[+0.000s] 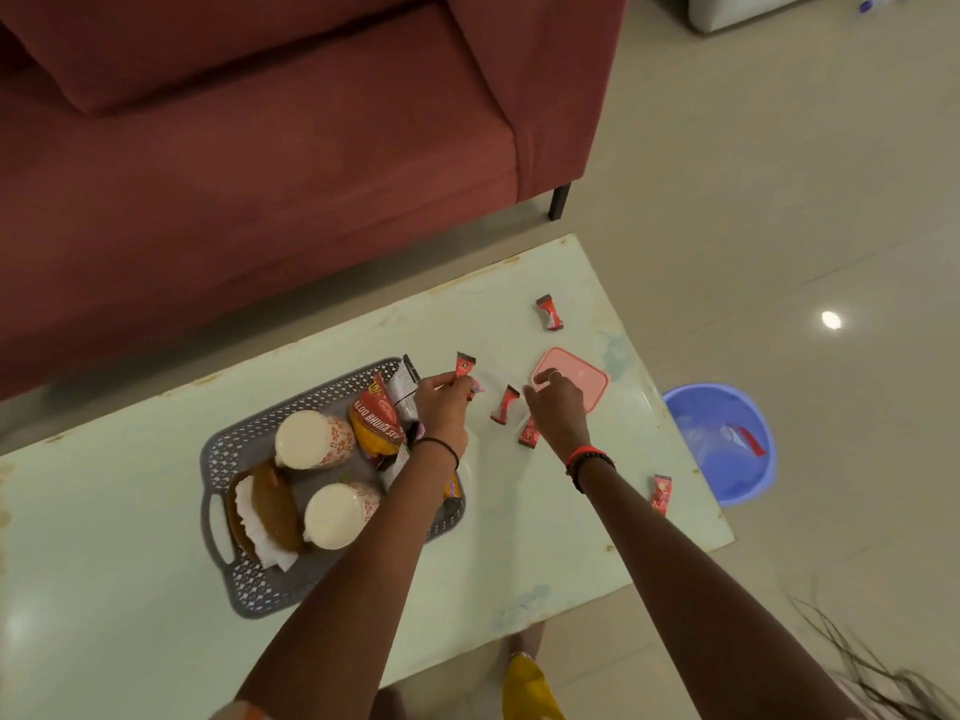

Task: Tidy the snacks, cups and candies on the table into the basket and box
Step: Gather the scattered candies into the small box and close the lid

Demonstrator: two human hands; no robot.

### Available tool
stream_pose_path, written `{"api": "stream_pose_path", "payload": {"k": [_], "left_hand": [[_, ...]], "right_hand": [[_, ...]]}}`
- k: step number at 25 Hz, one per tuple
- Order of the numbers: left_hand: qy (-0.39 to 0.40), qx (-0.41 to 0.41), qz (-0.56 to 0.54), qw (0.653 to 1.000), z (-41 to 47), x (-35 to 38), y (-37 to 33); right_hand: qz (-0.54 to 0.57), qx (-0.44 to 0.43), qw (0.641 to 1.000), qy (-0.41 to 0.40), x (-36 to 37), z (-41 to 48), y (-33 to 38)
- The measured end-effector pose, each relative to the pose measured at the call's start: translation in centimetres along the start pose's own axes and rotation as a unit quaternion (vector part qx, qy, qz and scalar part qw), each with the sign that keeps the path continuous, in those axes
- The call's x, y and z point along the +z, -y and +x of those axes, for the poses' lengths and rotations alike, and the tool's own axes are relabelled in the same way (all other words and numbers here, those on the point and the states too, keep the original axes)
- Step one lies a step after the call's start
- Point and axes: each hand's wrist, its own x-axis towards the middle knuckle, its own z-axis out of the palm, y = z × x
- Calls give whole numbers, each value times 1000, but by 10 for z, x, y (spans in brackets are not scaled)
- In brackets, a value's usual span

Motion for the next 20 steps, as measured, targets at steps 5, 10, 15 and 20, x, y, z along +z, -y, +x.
{"api": "stream_pose_path", "payload": {"k": [5, 10, 15, 20], "left_hand": [[34, 147, 243, 958, 11, 21, 13], [110, 179, 407, 889, 25, 21, 29], [72, 237, 363, 898, 17, 11, 31], [17, 266, 316, 911, 5, 3, 37]], "right_hand": [[-13, 13, 1000, -24, -23, 8, -24], [-20, 20, 999, -27, -29, 10, -40], [-17, 63, 997, 34, -12, 7, -49], [-34, 81, 995, 38, 21, -1, -42]]}}
